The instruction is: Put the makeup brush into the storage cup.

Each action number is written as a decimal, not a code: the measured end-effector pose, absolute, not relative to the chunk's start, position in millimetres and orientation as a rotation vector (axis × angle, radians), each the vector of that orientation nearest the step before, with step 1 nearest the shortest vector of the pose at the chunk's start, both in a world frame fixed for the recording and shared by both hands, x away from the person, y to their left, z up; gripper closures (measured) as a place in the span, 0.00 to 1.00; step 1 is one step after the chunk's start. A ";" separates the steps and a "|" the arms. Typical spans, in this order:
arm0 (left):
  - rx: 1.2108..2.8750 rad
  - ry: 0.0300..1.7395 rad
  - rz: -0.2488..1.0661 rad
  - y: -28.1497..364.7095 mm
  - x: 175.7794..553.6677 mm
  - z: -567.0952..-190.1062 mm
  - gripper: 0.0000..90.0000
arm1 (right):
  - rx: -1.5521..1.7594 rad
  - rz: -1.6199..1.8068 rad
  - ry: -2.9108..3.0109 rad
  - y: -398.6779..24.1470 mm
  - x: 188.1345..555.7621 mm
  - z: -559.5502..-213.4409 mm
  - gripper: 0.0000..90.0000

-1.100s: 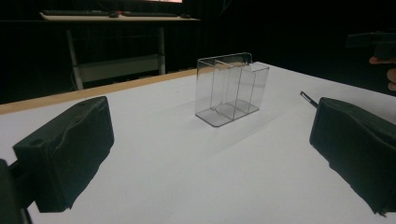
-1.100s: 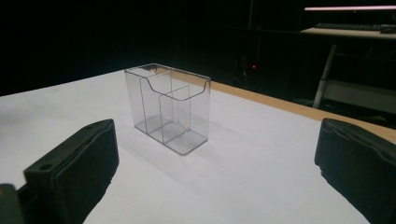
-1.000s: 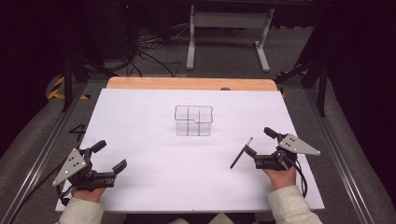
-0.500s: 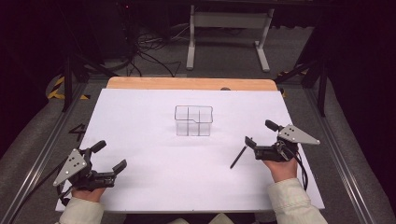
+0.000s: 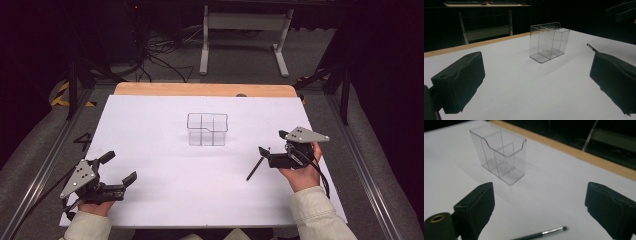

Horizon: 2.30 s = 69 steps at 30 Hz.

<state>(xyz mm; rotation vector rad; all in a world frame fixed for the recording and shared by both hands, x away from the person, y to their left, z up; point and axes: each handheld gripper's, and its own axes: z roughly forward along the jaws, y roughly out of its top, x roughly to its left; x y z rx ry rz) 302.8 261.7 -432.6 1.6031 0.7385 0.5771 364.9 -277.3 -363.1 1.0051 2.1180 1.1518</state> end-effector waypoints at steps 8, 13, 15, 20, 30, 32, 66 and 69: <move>1.617 0.733 0.570 261.4 303.8 -433.4 0.00 | 1.160 0.931 2.264 -265.6 377.8 -361.7 0.11; 1.618 0.739 0.565 260.9 304.0 -433.8 0.00 | 1.217 0.849 2.306 -262.8 384.5 -362.1 0.10; 1.623 0.733 0.562 260.9 304.7 -434.1 0.00 | 1.274 0.828 2.320 -263.0 387.6 -361.7 0.10; 1.640 0.731 0.542 258.7 306.4 -436.1 0.01 | 1.346 0.791 2.329 -264.8 393.0 -360.7 0.10; 1.643 0.740 0.538 258.6 306.4 -436.6 0.01 | 1.401 0.697 2.358 -260.8 399.1 -365.7 0.10; 1.644 0.741 0.539 258.9 306.4 -436.6 0.01 | 1.412 0.685 2.359 -260.2 399.8 -366.2 0.09; 1.640 0.736 0.492 259.8 306.6 -436.0 0.02 | 1.599 0.405 2.410 -244.8 425.7 -411.3 0.12; 1.647 0.727 0.487 259.3 306.7 -436.1 0.03 | 1.602 0.383 2.414 -243.5 426.9 -413.5 0.14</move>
